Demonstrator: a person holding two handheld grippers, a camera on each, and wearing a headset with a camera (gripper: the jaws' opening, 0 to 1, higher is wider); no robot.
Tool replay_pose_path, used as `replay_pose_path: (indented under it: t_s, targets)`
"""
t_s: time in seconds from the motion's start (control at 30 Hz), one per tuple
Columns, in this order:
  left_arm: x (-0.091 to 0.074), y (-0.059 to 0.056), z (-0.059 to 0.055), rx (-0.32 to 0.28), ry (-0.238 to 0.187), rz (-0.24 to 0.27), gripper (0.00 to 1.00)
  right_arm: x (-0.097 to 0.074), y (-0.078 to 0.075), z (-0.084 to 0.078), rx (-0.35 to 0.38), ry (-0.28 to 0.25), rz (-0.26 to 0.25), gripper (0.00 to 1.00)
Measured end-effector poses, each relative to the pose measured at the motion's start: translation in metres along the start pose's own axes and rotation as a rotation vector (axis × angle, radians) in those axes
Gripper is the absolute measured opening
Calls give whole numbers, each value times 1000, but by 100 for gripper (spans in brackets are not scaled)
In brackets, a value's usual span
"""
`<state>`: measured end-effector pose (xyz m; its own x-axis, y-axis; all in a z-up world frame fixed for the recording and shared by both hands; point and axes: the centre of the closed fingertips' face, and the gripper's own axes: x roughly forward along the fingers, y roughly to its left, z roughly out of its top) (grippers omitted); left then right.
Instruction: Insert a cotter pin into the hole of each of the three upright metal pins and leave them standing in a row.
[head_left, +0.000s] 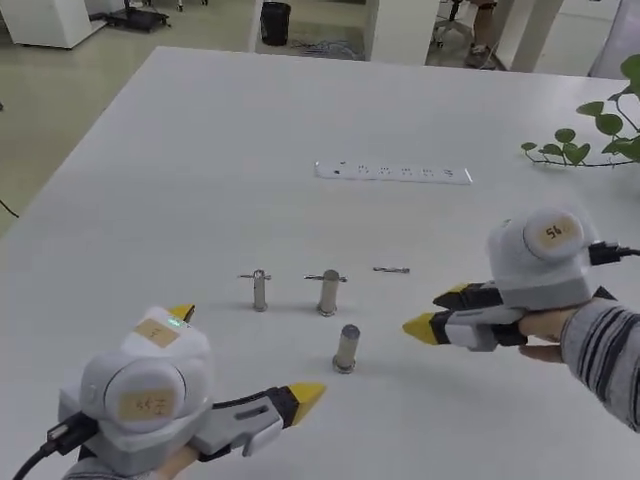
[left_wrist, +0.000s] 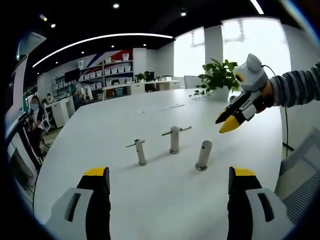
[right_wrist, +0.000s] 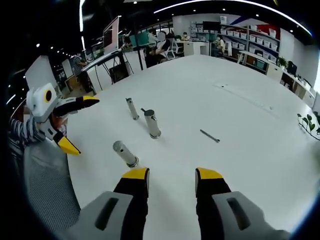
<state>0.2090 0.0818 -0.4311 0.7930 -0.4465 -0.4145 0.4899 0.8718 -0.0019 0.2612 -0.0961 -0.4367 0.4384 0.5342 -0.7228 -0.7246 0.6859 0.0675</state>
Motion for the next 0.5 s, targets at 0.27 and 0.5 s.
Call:
replay_pose_path:
  t_s: [0.27, 0.5]
  targets:
    - [-1, 1, -4, 6, 19, 0, 98, 5, -23, 13, -56, 43, -1, 29]
    - [-1, 2, -6, 8, 29, 3, 99, 24, -41, 27, -131, 84, 17, 28]
